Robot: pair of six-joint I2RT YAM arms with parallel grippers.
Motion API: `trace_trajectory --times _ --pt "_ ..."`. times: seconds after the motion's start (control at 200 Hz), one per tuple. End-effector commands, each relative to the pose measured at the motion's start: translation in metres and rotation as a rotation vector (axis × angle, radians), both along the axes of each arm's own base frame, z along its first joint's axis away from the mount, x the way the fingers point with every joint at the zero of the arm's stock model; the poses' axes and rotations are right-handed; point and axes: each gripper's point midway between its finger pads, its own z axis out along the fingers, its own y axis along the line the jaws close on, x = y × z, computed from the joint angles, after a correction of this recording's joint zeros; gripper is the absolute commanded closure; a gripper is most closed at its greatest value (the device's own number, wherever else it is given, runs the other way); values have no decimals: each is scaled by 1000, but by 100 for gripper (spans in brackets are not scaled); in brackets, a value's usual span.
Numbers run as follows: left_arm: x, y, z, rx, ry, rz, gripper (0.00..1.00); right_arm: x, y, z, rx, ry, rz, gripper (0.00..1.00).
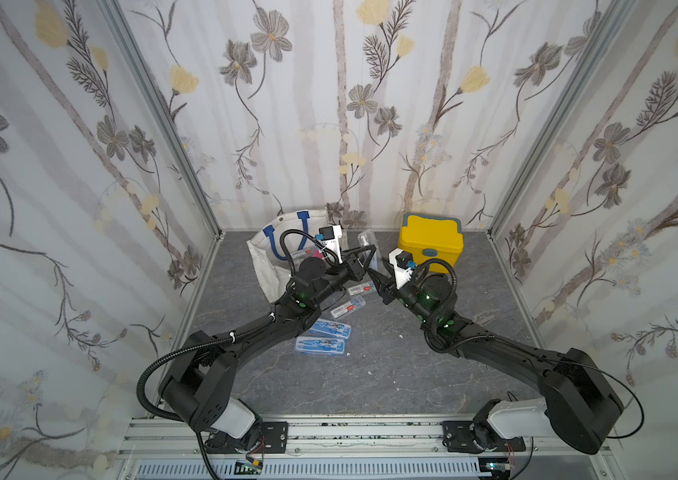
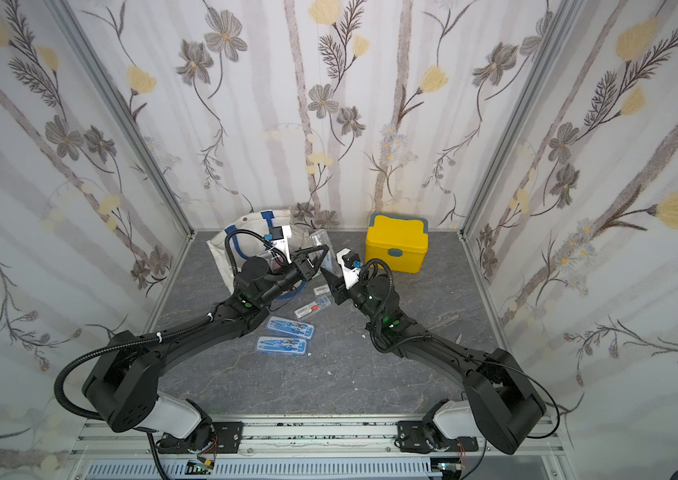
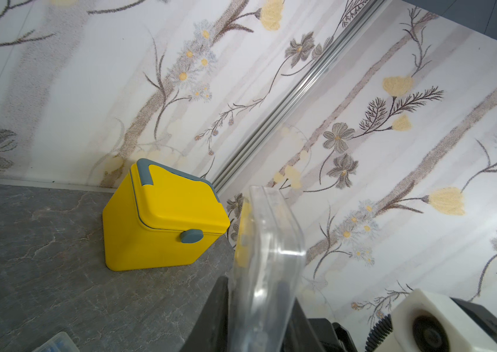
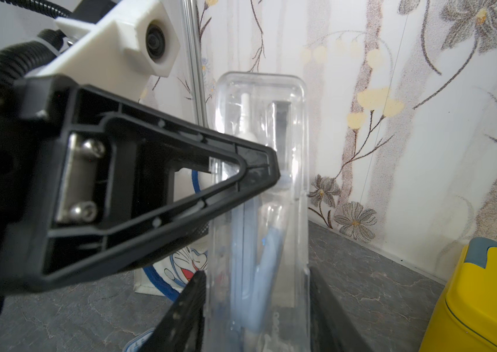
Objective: Put the compass set into the canvas bag
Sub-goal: Pick up the compass set at the center of the board, then place the compass set in the canvas bag.
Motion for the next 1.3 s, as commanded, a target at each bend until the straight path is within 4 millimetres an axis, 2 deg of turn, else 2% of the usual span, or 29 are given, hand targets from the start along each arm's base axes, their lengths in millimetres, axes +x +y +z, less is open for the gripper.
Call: trace_trajectory --times 0.0,0.25,0.345,0.5,0.53,0.545,0.555,0.659,0.824,1.024,1.139,1.299 --pt "-5 -6 15 -36 -36 -28 83 1 1 9 13 -37 -2 64" --pt "-5 -12 13 -30 -44 -43 92 0 2 8 8 -33 5 62" --pt "-5 -11 14 -28 -52 -34 95 1 2 6 7 -28 -1 54" --pt "3 -8 12 16 -59 8 96 4 1 -1 -10 -8 -13 28" --pt "5 -7 12 33 -64 20 96 4 0 -3 -15 -1 -17 18" --pt "5 -6 11 43 -66 27 96 4 -1 -3 -18 1 -20 6" --pt "6 -6 12 48 -68 31 96 5 -1 -4 -19 3 -21 1" --pt "17 3 17 114 -88 99 96 3 -6 -5 -22 11 -38 0" --pt "42 36 30 243 -103 274 96 -3 -27 -1 15 8 -109 0" --pt "63 85 49 353 -143 457 96 -2 -47 -14 0 80 -190 1" --pt "77 116 38 466 -111 580 95 -9 -41 -23 -48 113 -137 1" --pt "97 157 -1 619 17 716 95 -13 -35 -34 -66 154 -94 0"
